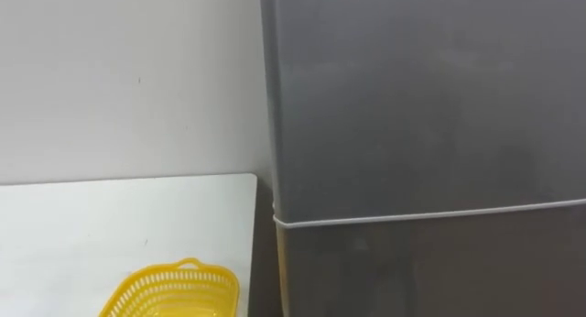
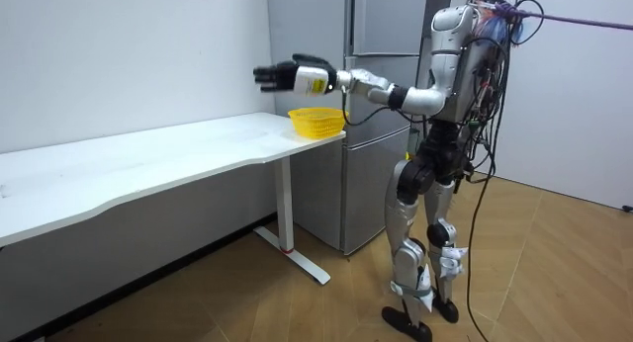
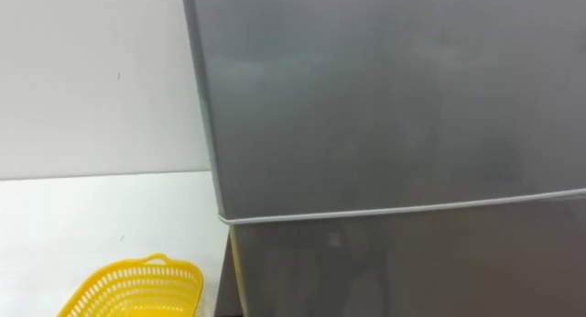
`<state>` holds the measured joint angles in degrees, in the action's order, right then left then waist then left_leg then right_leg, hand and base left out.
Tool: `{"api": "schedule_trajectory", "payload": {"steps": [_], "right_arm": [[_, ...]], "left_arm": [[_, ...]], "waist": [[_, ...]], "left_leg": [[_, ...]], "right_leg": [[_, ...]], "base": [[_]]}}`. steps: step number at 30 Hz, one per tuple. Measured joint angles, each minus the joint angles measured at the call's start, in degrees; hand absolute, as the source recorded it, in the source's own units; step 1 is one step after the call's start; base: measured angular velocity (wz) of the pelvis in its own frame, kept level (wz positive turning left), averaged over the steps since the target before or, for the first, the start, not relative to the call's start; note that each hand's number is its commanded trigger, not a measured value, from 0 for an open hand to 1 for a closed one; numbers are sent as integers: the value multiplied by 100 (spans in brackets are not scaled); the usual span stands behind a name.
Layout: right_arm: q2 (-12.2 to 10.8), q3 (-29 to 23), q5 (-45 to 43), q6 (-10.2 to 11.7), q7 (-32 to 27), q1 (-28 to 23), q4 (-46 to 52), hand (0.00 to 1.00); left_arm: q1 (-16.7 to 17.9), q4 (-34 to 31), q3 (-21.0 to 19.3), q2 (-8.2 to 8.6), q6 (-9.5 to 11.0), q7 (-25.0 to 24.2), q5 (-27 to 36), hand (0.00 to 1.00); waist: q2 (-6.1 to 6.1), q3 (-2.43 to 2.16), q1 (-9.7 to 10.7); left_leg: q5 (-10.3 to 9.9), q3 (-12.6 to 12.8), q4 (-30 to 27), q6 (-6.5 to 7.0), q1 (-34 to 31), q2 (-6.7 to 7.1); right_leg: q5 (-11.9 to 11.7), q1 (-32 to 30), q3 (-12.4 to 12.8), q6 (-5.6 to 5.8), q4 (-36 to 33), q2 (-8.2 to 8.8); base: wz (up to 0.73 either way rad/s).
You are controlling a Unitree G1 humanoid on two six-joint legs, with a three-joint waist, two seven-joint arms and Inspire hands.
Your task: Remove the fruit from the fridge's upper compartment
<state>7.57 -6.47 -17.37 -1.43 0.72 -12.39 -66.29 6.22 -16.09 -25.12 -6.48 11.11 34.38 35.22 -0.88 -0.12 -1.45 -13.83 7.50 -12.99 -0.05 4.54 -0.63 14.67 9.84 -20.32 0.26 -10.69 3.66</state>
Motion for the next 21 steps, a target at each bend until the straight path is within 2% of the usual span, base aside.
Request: {"api": "schedule_trajectory", "payload": {"steps": [2,5,7,8,9,10,12,15,18,21], "right_arm": [[17,-54,-69,-7,97,43,3,0],[68,-72,-150,-67,231,107,-41,0],[91,-96,-257,-112,294,125,-72,0],[116,-96,-290,-114,322,137,-71,0],[130,-96,-297,-116,327,150,-72,0],[131,-96,-295,-119,327,148,-74,0],[130,-95,-292,-159,371,124,-84,0],[131,-96,-300,-239,392,128,-84,0],[137,-95,-343,-244,391,162,-111,0],[145,-95,-345,-285,433,122,-114,0]], "left_arm": [[-2,-270,172,-66,-22,-313,-2,0],[-105,-608,363,-172,-226,-1059,-3,0],[-253,-670,468,-311,-286,-1589,10,0],[-366,-680,540,-443,-379,-1931,12,0],[-461,-764,630,-562,-480,-2193,13,0],[-513,-807,680,-608,-515,-2328,13,0],[-752,-949,854,-678,-649,-2918,15,0],[-1113,-958,1079,-828,-837,-3439,131,0],[-1366,-959,1085,-863,-928,-3931,135,0],[-1380,-959,1038,-928,-964,-4172,187,0]], "waist": [[-28,2,87],[-93,26,179],[-115,38,244],[-133,25,266],[-154,36,297],[-161,40,303],[-164,39,310],[-177,31,402],[-210,27,449],[-223,28,494]], "left_leg": [[-1,-21,-21,3,-82,12],[7,0,-80,14,-135,8],[11,3,-81,19,-166,14],[14,14,-82,21,-203,14],[15,26,-79,21,-214,14],[16,26,-71,21,-223,14],[17,28,-46,21,-218,14],[17,33,-10,21,-176,33],[17,50,61,20,-85,38],[17,33,85,20,-78,43]], "right_leg": [[-5,-59,-14,2,2,0],[-11,-93,-26,6,2,10],[-12,-109,-29,8,-1,15],[-12,-171,-25,9,-5,19],[-13,-194,-21,10,-4,19],[-14,-198,-16,11,-5,19],[-15,-215,14,13,-10,18],[-18,-187,143,17,0,11],[-18,-167,306,17,9,-2],[-20,-175,312,21,10,1]], "base": [[8],[2],[2],[0],[-3],[-4],[-5],[-2],[-12],[-2]]}}
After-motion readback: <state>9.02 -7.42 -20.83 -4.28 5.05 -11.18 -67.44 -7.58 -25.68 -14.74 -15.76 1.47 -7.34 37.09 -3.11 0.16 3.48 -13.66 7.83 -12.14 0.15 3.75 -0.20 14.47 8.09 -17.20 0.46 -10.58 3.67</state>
